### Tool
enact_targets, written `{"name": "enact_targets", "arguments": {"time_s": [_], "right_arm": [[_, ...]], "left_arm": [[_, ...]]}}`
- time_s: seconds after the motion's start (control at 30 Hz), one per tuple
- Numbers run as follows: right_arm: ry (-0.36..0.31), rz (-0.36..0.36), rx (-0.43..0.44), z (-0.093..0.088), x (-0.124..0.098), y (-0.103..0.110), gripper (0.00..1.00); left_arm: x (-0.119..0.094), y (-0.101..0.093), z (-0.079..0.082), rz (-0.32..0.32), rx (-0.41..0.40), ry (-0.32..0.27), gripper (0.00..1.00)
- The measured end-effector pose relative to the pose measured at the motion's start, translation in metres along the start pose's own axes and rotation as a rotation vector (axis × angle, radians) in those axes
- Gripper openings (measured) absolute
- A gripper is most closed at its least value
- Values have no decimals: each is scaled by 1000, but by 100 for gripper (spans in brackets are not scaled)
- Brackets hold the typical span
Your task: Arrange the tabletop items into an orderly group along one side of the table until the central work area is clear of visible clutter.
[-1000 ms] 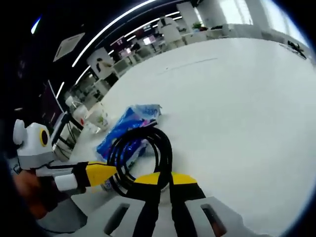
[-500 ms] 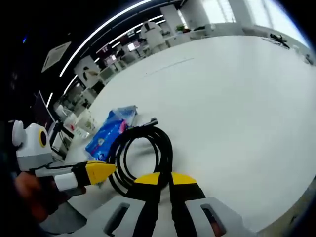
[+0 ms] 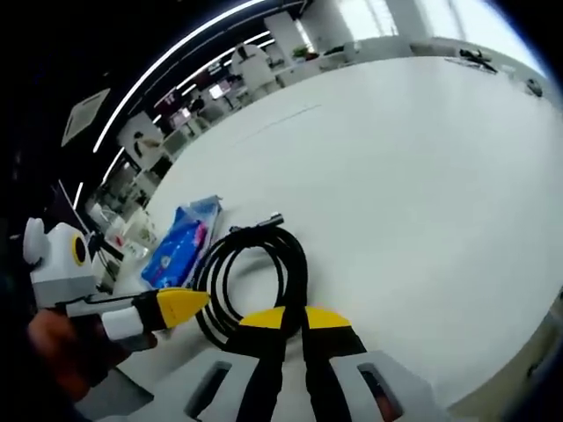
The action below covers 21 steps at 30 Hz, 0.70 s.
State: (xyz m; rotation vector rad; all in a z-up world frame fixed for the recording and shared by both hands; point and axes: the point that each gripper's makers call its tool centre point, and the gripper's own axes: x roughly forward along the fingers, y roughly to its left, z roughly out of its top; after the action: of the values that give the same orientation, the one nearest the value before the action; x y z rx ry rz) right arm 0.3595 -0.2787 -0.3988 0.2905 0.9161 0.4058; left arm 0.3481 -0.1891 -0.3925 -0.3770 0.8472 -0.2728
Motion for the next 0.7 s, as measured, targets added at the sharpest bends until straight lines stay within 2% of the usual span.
{"name": "enact_targets", "arguments": {"time_s": [0.13,0.33,0.7], "right_arm": [[5,-14,10,3,2,-1,3],[-2,-10,21,13,8,-3,2],[-1,1,36,21,18,-9,3]], "left_arm": [[3,1,1,16,-9,12,3],[4,1,11,27,-23,3,3],[23,9,24,35,-79,-15,3]]}}
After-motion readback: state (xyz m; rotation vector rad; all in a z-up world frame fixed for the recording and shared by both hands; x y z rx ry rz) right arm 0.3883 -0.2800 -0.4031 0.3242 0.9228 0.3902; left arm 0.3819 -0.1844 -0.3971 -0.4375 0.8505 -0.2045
